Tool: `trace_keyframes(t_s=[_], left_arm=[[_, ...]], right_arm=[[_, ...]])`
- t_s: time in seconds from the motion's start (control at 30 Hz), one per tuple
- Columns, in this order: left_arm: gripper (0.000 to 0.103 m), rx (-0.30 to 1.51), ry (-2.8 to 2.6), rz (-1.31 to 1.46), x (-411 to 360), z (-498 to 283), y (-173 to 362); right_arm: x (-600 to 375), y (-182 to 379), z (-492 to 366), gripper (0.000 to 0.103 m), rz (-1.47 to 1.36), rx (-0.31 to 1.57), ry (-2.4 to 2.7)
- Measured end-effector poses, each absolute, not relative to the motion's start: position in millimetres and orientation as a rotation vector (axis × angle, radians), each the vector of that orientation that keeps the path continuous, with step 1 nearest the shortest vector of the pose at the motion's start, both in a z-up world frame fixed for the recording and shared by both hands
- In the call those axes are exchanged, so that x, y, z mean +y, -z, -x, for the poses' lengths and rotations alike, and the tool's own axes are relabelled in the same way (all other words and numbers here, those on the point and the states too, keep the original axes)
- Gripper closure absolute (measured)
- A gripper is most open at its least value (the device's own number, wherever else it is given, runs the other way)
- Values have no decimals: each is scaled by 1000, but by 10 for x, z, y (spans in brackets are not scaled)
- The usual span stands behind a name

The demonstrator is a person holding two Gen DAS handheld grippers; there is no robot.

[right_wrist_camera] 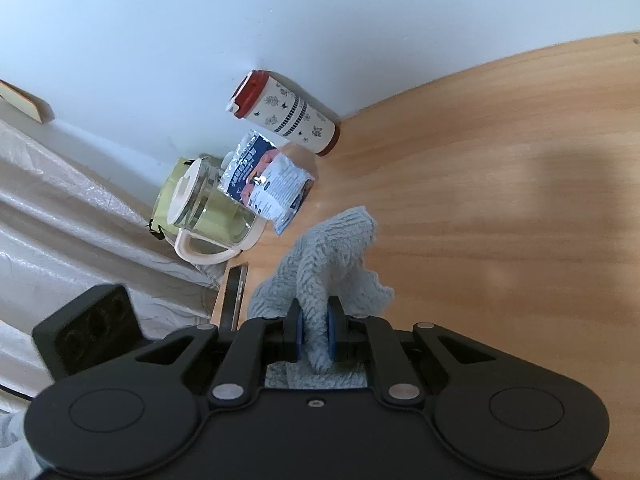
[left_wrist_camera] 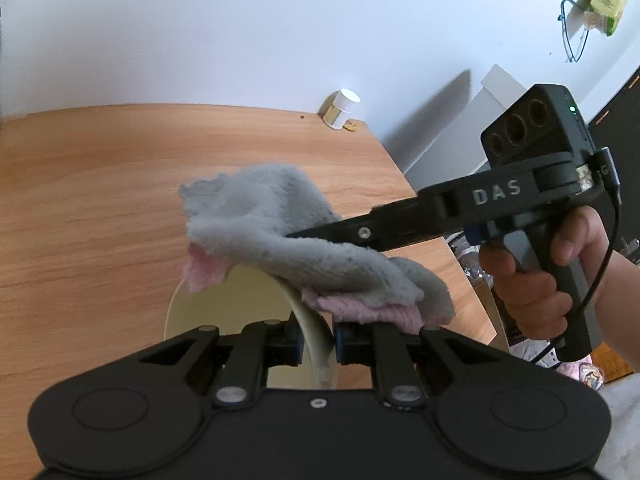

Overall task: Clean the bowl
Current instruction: 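Rub the cloth over the bowl's outer wall with the right gripper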

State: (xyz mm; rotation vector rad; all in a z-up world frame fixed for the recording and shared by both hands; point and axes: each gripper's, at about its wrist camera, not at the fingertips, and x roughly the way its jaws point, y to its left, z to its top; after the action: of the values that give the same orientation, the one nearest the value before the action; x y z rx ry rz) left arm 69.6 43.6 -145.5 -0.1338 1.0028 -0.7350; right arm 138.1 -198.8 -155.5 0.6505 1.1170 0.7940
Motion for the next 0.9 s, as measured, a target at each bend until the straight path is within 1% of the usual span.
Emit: trace_keyframes(t_s=[0.17,0.33,0.47,0.67,0.77,0.9], left_arm=[[90,984,786,111,426,-644,1409],[89,977,815,72,421,-568,1374],[89,956,853,62,423,-532,1290],[89,970,858,40,332,-587,1262],[89,975,859,28,287,-651,1221],[89,993,836,13,253,-725,1235]], right_arm=[[-2022,1683,-1467,91,-674,1140,-734],[-2003,2000,-1727,89,-778,1207,-753],[-1981,2348,-1882,88,-893,1302,-795],[-1871,2580,-1915,88,-898,1374,-768],[-1856,2563,-1908,88,-886,1363,-764],[-1939,2370,-1891,88,-859,1293,-775]])
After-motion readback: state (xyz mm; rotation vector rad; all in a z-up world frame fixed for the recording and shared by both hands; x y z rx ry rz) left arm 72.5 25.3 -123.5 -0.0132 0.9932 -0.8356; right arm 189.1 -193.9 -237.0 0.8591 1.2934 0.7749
